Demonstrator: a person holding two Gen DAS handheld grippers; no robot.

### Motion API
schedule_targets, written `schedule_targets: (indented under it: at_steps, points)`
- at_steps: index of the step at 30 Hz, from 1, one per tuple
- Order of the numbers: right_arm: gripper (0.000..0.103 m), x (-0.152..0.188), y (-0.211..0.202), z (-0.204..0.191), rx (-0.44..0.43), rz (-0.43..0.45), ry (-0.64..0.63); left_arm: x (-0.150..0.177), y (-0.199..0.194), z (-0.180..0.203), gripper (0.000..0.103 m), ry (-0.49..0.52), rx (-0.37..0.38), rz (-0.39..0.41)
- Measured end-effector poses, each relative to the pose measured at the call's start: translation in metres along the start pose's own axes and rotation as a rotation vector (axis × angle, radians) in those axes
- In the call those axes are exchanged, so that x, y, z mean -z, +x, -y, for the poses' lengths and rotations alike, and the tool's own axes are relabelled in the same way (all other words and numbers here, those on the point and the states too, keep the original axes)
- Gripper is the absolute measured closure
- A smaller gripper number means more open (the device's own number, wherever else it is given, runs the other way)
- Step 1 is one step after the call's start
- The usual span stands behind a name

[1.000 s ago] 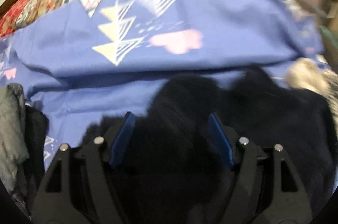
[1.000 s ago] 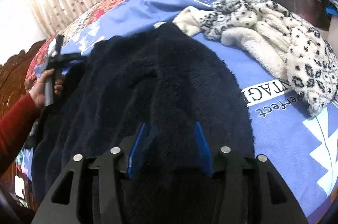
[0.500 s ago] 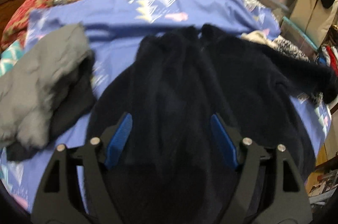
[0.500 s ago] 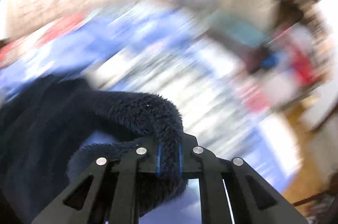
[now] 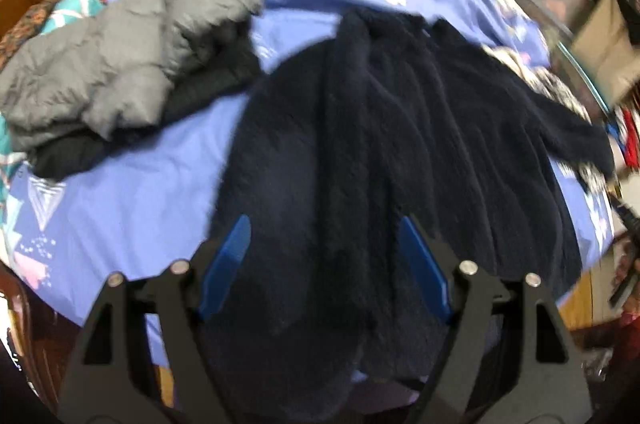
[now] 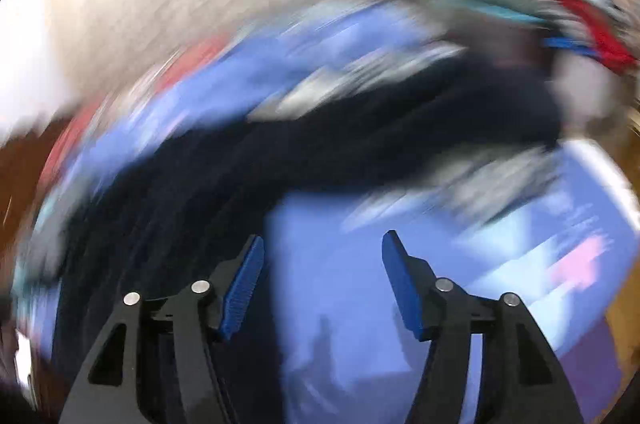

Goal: Fold large clothes

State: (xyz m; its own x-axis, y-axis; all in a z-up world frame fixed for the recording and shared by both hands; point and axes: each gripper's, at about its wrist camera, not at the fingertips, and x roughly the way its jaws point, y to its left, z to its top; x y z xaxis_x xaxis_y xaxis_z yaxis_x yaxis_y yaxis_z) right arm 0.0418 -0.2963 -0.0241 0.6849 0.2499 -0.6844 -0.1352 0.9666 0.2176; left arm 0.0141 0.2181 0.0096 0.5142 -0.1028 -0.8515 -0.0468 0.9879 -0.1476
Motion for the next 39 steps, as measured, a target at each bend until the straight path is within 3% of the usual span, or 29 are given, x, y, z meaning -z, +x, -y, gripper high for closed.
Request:
schedule_targets:
  at_steps: [4,8,9,10,11,13,16,17,19,21,22,25,26,27,29,32,35,36,37,38,39]
  points:
    - [0.018,0.015,0.033,-0.053,-0.006,-0.064,-0.154,0.016,0.008,0.022,0.028,0.01,0.049,-0.017]
    - [0.018,0.012,0.077,-0.051,-0.026,-0.137,-0.115,0.03,0.006,0.033,0.028,0.005,0.08,-0.006]
    - [0.039,0.014,0.092,-0.049,-0.036,-0.19,-0.087,0.033,0.006,0.034,0.028,0.002,0.081,-0.005]
    - [0.068,0.015,0.099,-0.045,-0.041,-0.225,-0.062,0.034,0.005,0.035,0.028,-0.003,0.079,-0.005]
    - [0.072,0.013,0.097,-0.033,-0.074,-0.23,0.009,0.036,0.004,0.034,0.028,-0.012,0.077,-0.005]
    - [0.073,0.005,0.062,-0.015,-0.119,-0.125,0.108,0.038,-0.001,0.031,0.028,-0.026,0.075,-0.001]
    - [0.073,0.002,-0.001,0.025,-0.09,0.028,0.225,0.041,-0.012,0.024,0.028,-0.034,0.074,0.027]
    - [0.073,0.002,-0.004,0.037,-0.062,0.032,0.243,0.041,-0.012,0.022,0.028,-0.033,0.076,0.03]
    - [0.073,0.019,0.01,0.057,0.048,-0.055,0.254,0.04,-0.004,0.021,0.028,-0.028,0.082,0.012]
    - [0.071,0.042,0.027,0.066,0.01,-0.152,0.329,0.039,0.007,0.023,0.028,-0.031,0.093,-0.02]
    - [0.069,0.048,0.026,0.068,-0.037,-0.141,0.374,0.04,0.011,0.025,0.028,-0.031,0.103,-0.028]
    - [0.041,0.053,-0.003,0.069,-0.076,-0.008,0.407,0.04,0.019,0.034,0.028,-0.034,0.144,-0.049]
    - [0.025,0.056,-0.016,0.069,-0.079,0.029,0.404,0.041,0.021,0.037,0.028,-0.032,0.16,-0.056]
    - [0.016,0.056,-0.02,0.069,-0.089,0.035,0.398,0.041,0.024,0.041,0.028,-0.025,0.173,-0.066]
    - [0.011,0.059,-0.027,0.071,-0.107,0.014,0.364,0.043,0.032,0.052,0.021,0.001,0.168,-0.086]
    - [0.008,0.064,-0.021,0.065,-0.085,-0.04,0.297,0.047,0.05,0.07,0.021,0.055,0.165,-0.12]
    - [0.008,0.078,0.009,0.054,-0.121,-0.171,0.289,0.049,0.076,0.087,0.018,0.115,0.132,-0.173]
    - [0.021,0.081,0.02,0.046,-0.139,-0.227,0.286,0.05,0.087,0.089,0.018,0.125,0.104,-0.209]
    - [0.04,0.08,0.026,0.04,-0.163,-0.267,0.282,0.053,0.101,0.089,0.033,0.121,0.073,-0.272]
    - [0.065,0.077,0.023,0.036,-0.189,-0.267,0.29,0.055,0.106,0.088,0.062,0.106,0.089,-0.312]
    - [0.069,0.069,0.007,0.034,-0.236,-0.224,0.312,0.055,0.104,0.085,0.068,0.083,0.117,-0.327]
